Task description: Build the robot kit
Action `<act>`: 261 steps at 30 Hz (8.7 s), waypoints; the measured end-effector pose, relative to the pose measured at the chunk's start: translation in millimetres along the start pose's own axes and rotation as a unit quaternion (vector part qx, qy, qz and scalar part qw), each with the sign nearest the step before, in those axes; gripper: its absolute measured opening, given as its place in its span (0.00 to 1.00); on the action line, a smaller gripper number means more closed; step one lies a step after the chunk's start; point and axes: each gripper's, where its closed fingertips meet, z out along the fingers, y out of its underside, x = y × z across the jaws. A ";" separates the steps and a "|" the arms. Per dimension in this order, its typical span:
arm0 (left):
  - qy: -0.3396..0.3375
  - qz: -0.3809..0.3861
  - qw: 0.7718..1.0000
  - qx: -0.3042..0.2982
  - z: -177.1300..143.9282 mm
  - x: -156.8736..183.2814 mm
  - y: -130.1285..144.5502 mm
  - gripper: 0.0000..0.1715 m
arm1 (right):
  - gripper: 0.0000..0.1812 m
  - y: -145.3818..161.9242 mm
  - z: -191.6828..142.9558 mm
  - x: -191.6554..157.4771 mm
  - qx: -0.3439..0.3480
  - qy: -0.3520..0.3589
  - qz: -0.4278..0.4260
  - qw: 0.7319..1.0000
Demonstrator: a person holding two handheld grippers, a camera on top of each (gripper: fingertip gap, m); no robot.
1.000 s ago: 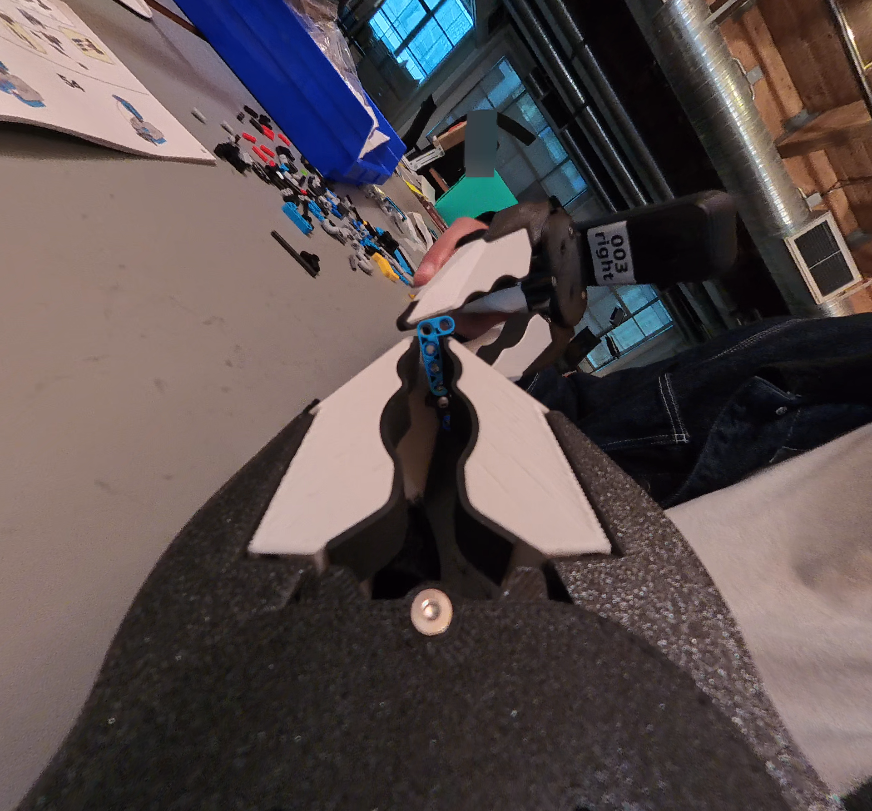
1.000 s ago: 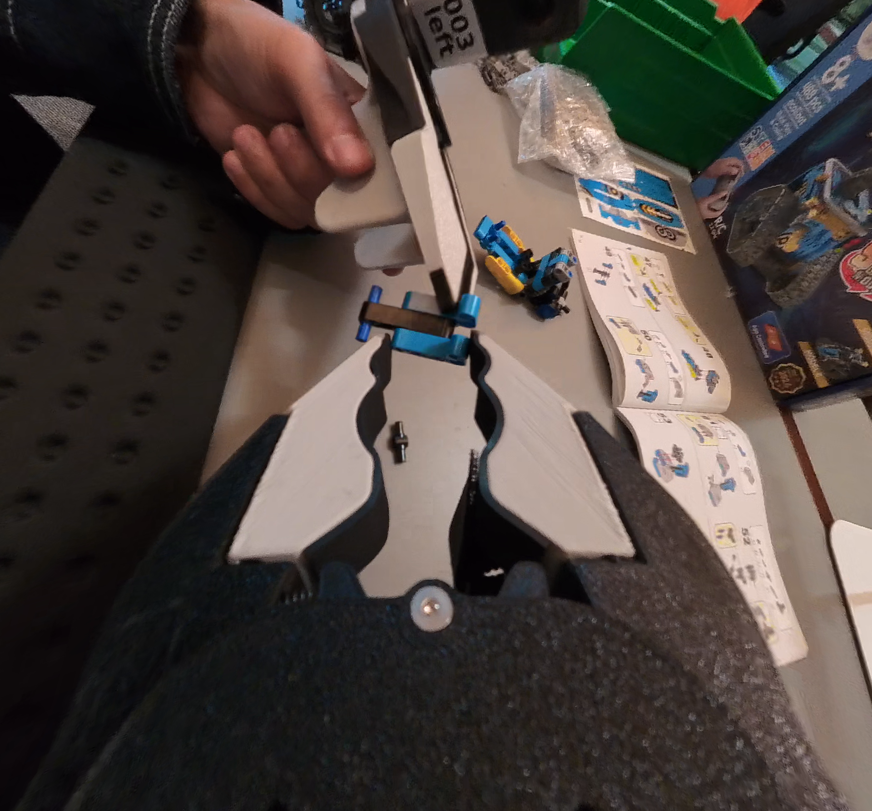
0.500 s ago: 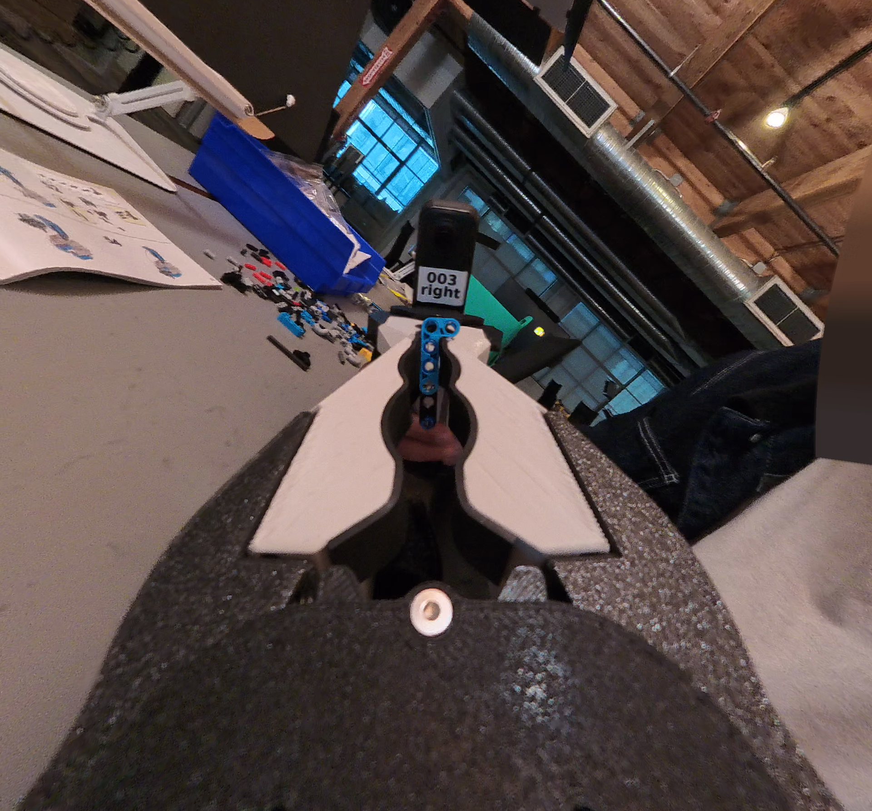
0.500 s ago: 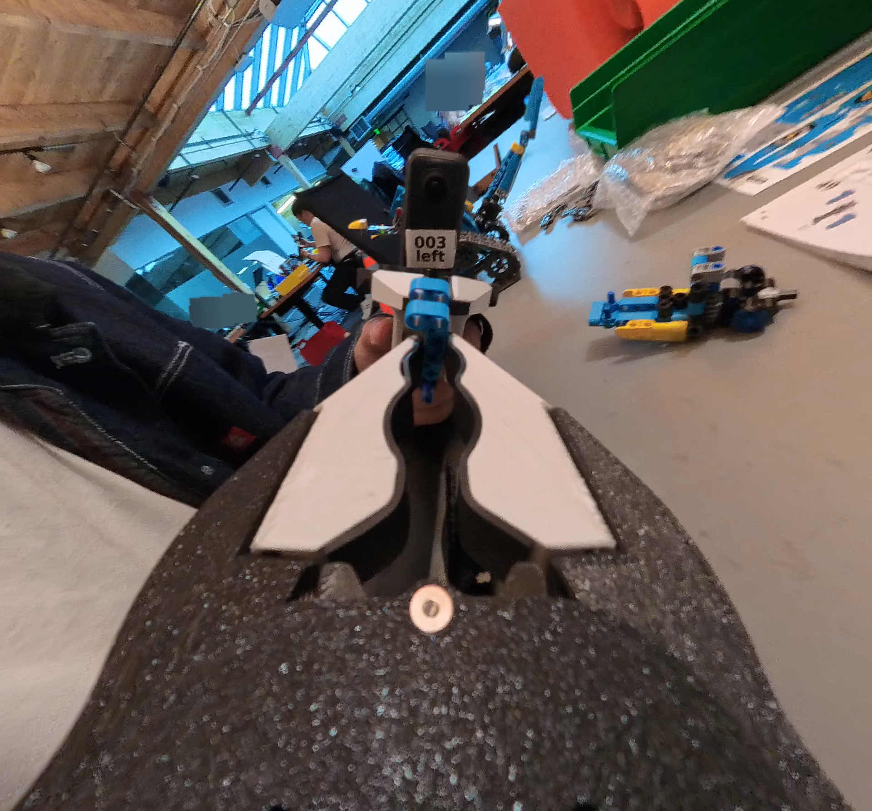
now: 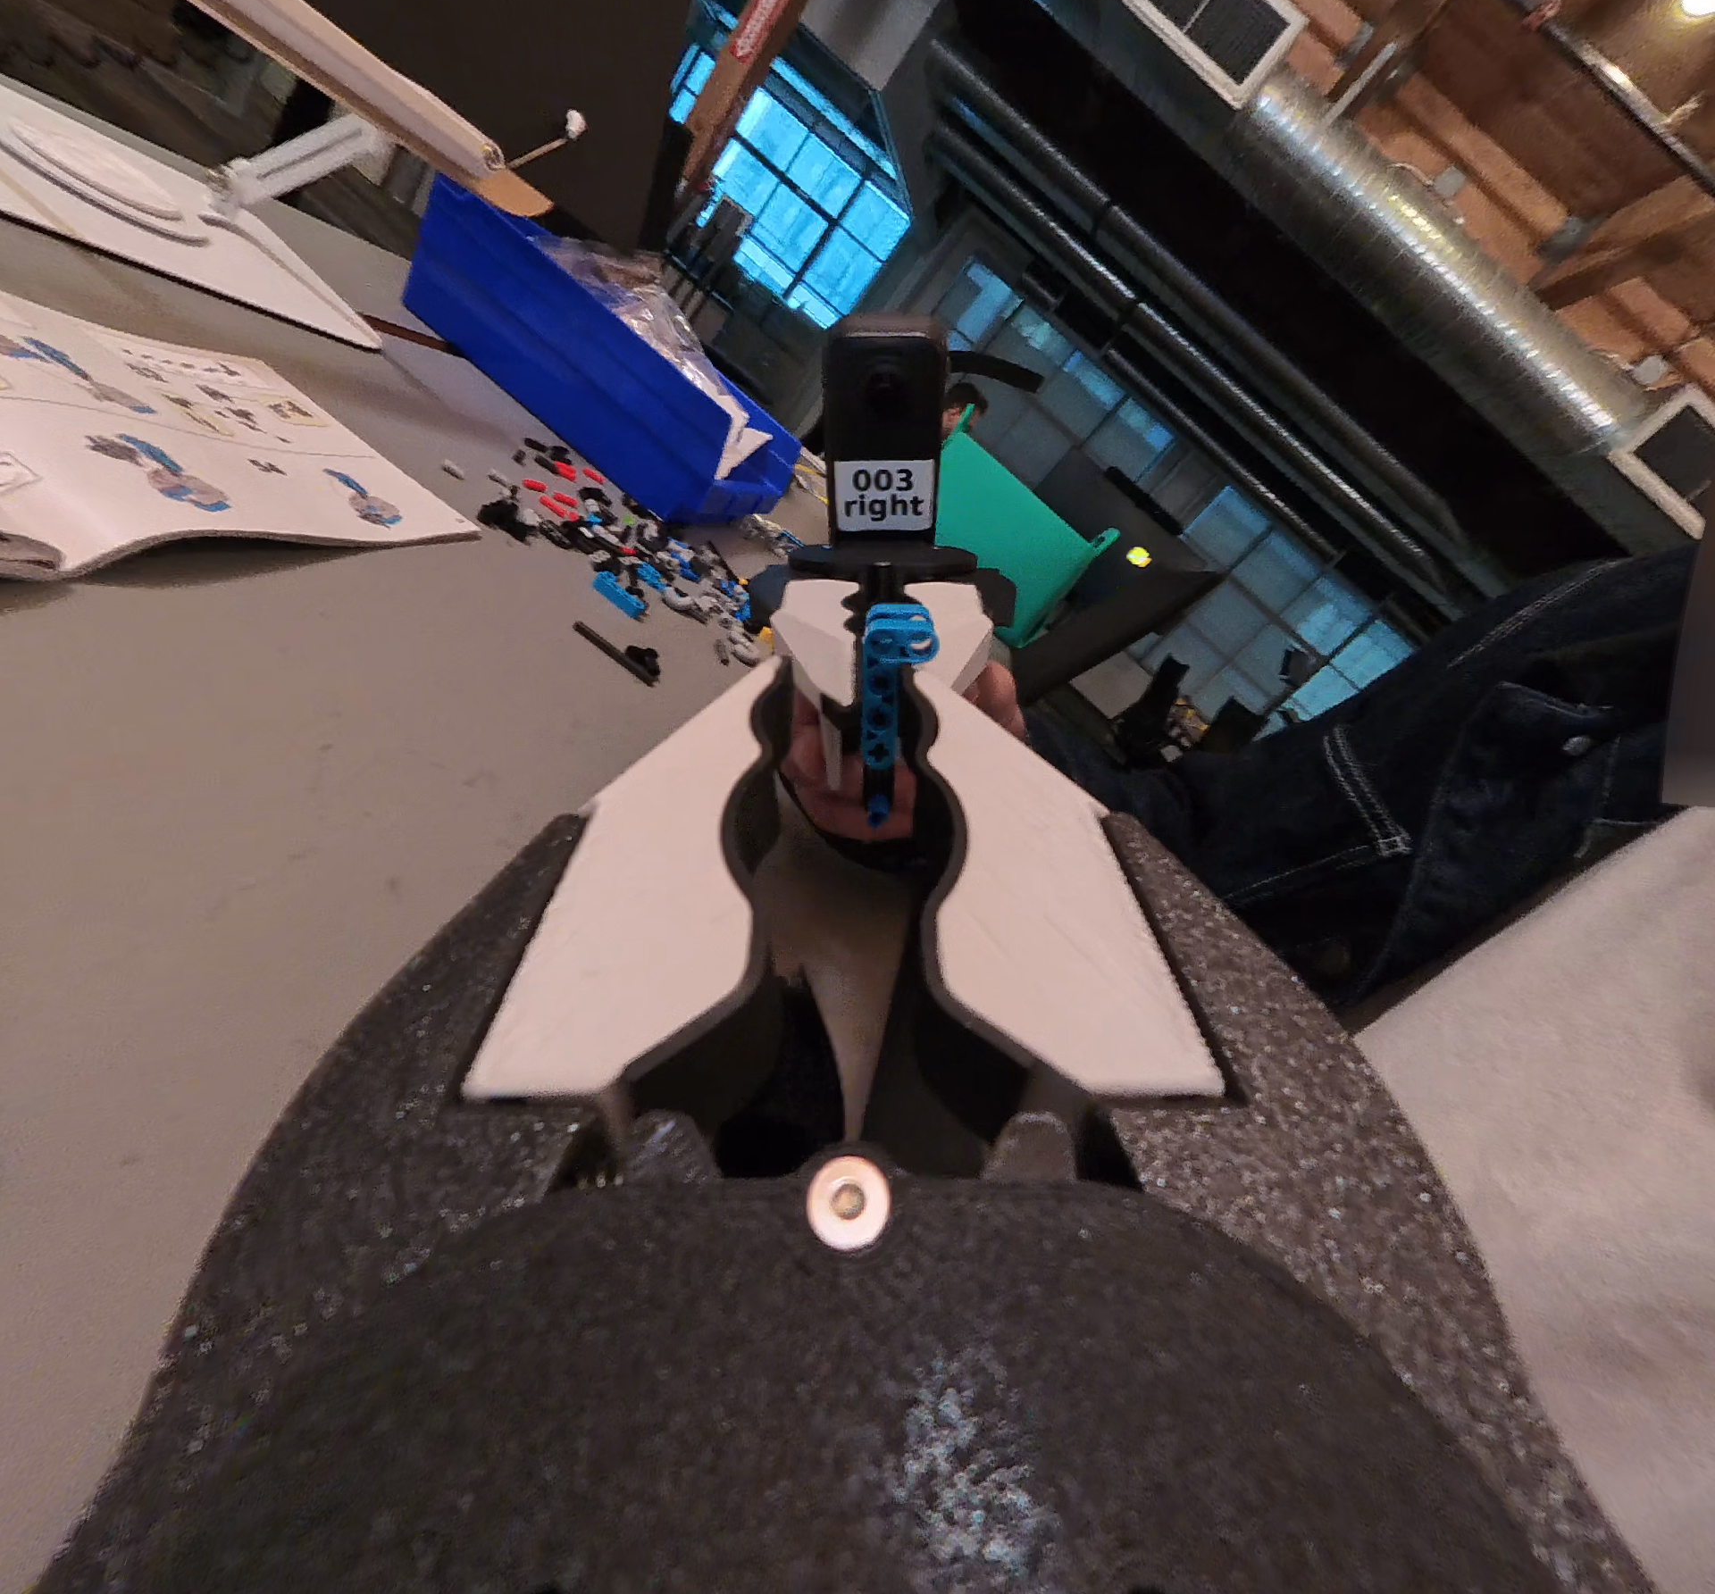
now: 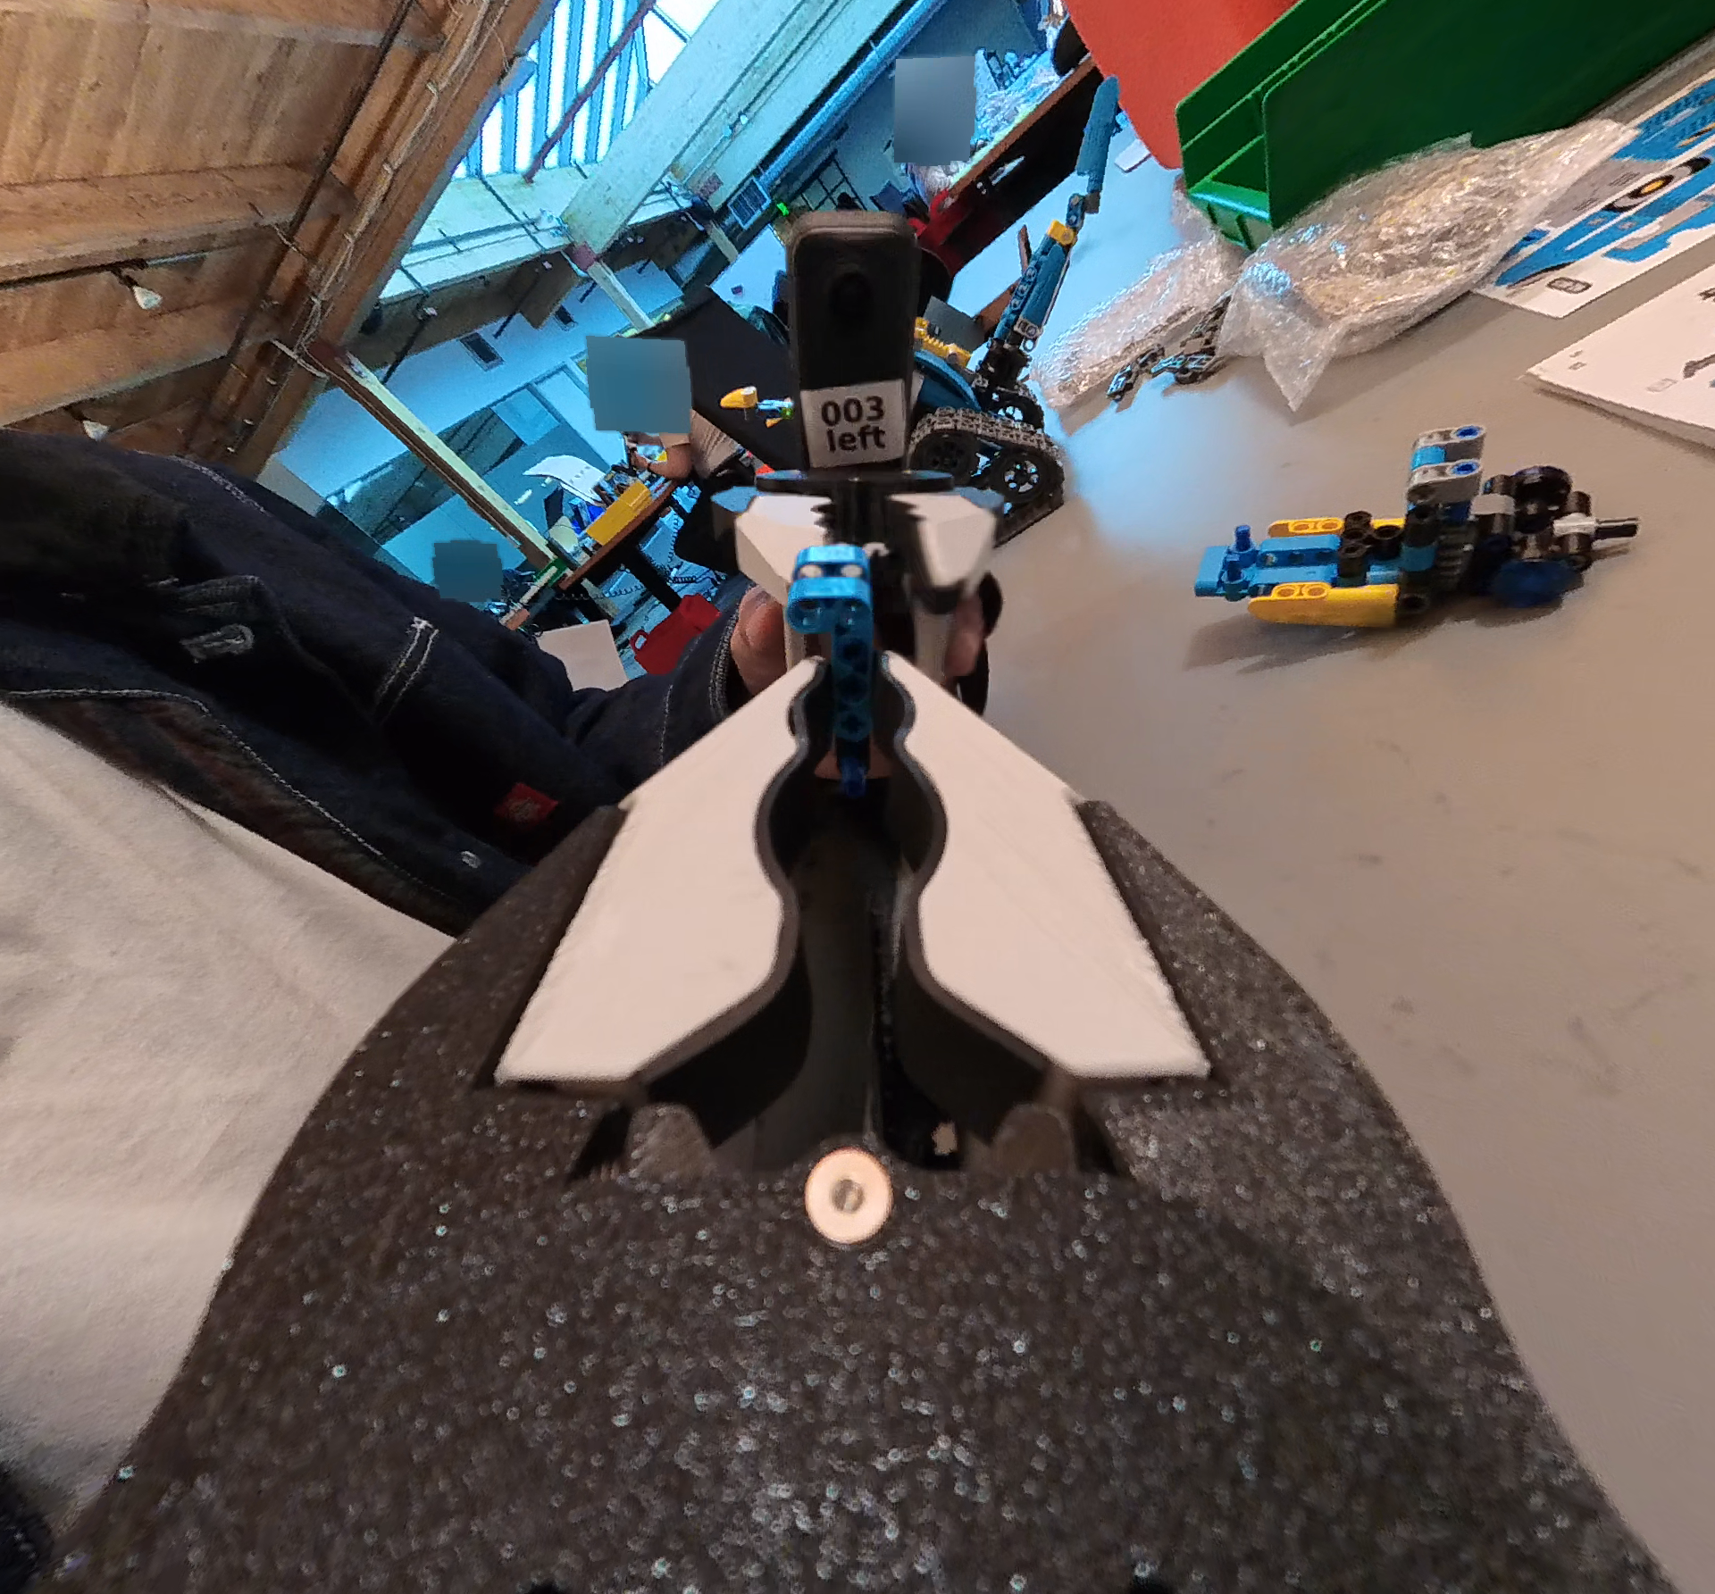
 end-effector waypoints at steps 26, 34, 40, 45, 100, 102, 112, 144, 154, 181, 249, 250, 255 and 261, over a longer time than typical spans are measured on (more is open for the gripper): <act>-0.264 0.177 0.948 0.013 9.6 -35.6 1.4 0.06 | 0.04 1.5 -11.6 49.8 -0.088 0.316 -0.274 0.904; -0.276 0.128 0.950 0.072 10.2 -36.9 -5.8 0.04 | 0.04 -7.2 -15.7 48.4 -0.091 0.367 -0.336 0.863; -0.249 0.031 0.964 0.084 12.1 -51.2 -1.1 0.04 | 0.03 -5.4 -22.2 56.0 -0.085 0.392 -0.323 0.857; -0.282 0.059 0.956 0.059 12.2 -57.0 2.2 0.04 | 0.04 0.7 -20.5 65.8 -0.085 0.379 -0.265 0.882; -0.263 0.134 0.944 -0.146 34.2 -41.3 40.4 0.26 | 0.08 -10.5 -34.2 64.5 0.080 0.176 0.038 0.980; -0.310 0.168 0.923 -0.156 35.0 -51.5 44.2 0.22 | 0.08 -10.7 -27.6 60.3 0.077 0.184 0.022 0.980; -0.335 0.274 0.887 -0.159 27.1 -60.1 39.5 0.09 | 0.08 -3.9 -24.4 56.6 0.118 0.070 0.197 0.971; -0.199 0.331 0.855 -0.346 6.2 -42.1 93.6 0.08 | 0.09 61.7 -19.2 44.0 -0.364 0.165 -0.471 0.786; -0.269 0.341 0.839 -0.328 -10.5 -72.0 79.4 0.09 | 0.16 55.4 -42.6 60.4 -0.324 0.194 -0.331 0.865; -0.263 0.478 0.782 -0.302 4.9 -59.8 79.9 0.10 | 0.03 27.4 -12.2 50.3 -0.076 0.082 0.065 0.992; -0.280 0.659 0.595 -0.366 2.0 -72.7 97.5 0.09 | 0.03 79.2 -39.8 69.8 -0.304 0.158 -0.154 0.927; -0.279 0.659 0.596 -0.365 1.8 -72.6 97.5 0.10 | 0.03 79.3 -39.8 69.1 -0.296 0.148 -0.124 0.935; -0.287 0.649 0.608 -0.356 0.1 -71.4 96.2 0.12 | 0.03 81.0 -40.7 66.6 -0.266 0.101 -0.026 0.958; -0.270 0.600 0.668 -0.349 -0.5 -60.5 96.2 0.19 | 0.03 81.0 -38.1 62.8 -0.270 0.100 -0.056 0.956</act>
